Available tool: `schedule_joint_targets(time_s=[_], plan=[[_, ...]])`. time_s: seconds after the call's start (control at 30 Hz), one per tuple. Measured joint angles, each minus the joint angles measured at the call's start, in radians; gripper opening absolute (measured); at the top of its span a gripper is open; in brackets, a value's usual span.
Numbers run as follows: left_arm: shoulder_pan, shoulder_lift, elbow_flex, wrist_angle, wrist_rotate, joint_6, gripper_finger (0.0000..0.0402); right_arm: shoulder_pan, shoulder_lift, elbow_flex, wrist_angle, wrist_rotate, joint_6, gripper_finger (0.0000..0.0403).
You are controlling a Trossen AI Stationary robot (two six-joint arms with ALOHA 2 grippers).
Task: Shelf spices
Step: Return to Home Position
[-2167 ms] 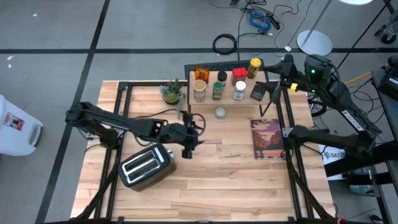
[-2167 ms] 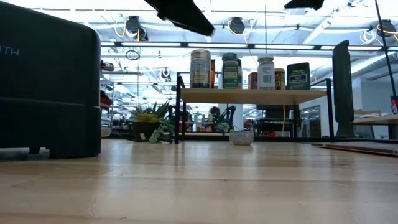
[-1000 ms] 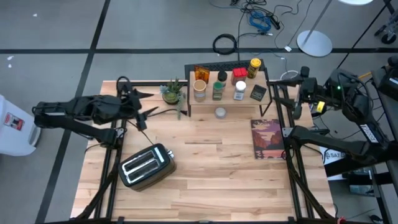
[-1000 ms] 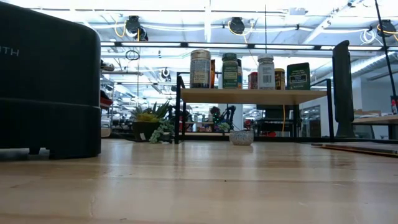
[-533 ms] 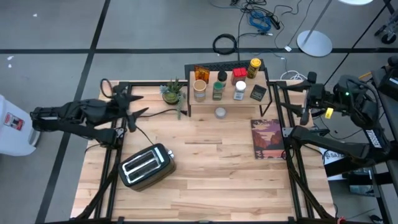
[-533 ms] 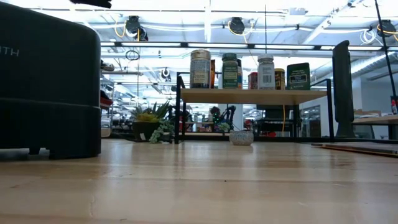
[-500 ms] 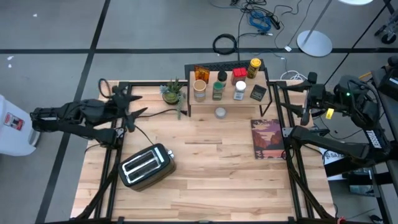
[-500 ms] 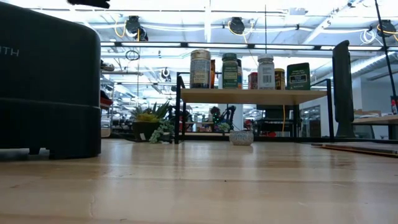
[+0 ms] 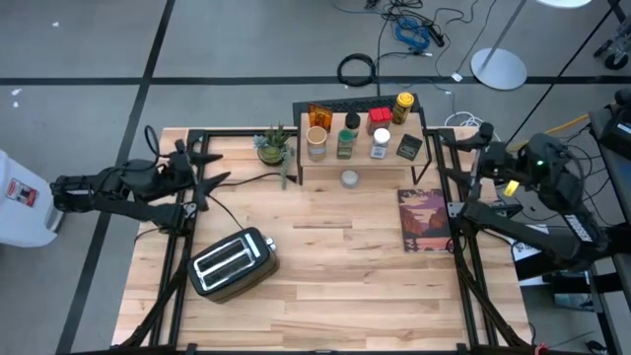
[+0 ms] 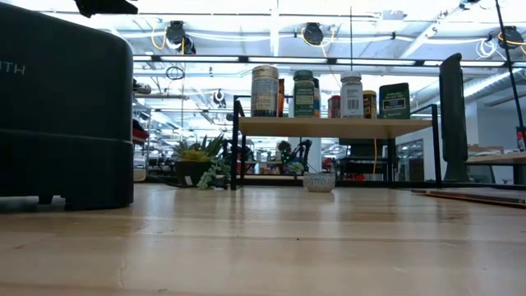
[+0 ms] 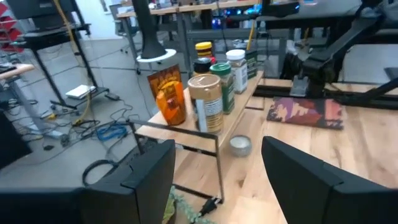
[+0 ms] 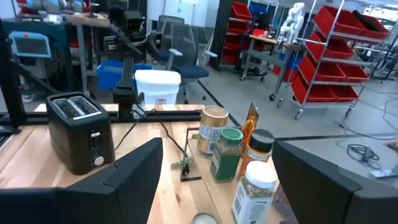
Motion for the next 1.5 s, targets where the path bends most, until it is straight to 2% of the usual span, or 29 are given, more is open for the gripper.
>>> schedule_joint_targets(time_s=[0.23, 0.5, 0.83, 1.07, 1.33, 1.5], plan=[[0.000, 0.001, 0.000, 0.033, 0.061, 0.001, 0.0249, 0.000, -0.049, -0.164, 0.126, -0.067, 0.067, 0.0290], [0.000, 0.001, -0.014, 0.048, 0.098, 0.001, 0.0249, 0.000, -0.097, -0.274, 0.285, -0.122, 0.101, 0.0290], [0.000, -0.023, -0.229, 0.267, 0.112, 0.008, 0.0249, 0.000, -0.203, -0.477, 0.488, -0.124, 0.203, 0.0290], [0.000, -0.025, -0.235, 0.312, 0.125, 0.037, 0.0249, 0.000, -0.228, -0.574, 0.551, -0.122, 0.235, 0.0290], [0.000, -0.025, -0.235, 0.304, 0.131, 0.035, 0.0249, 0.002, -0.273, -0.698, 0.699, -0.127, 0.274, 0.0290], [0.000, -0.026, -0.255, 0.319, 0.131, 0.035, 0.0249, 0.003, -0.311, -0.721, 0.700, -0.129, 0.289, 0.0290]])
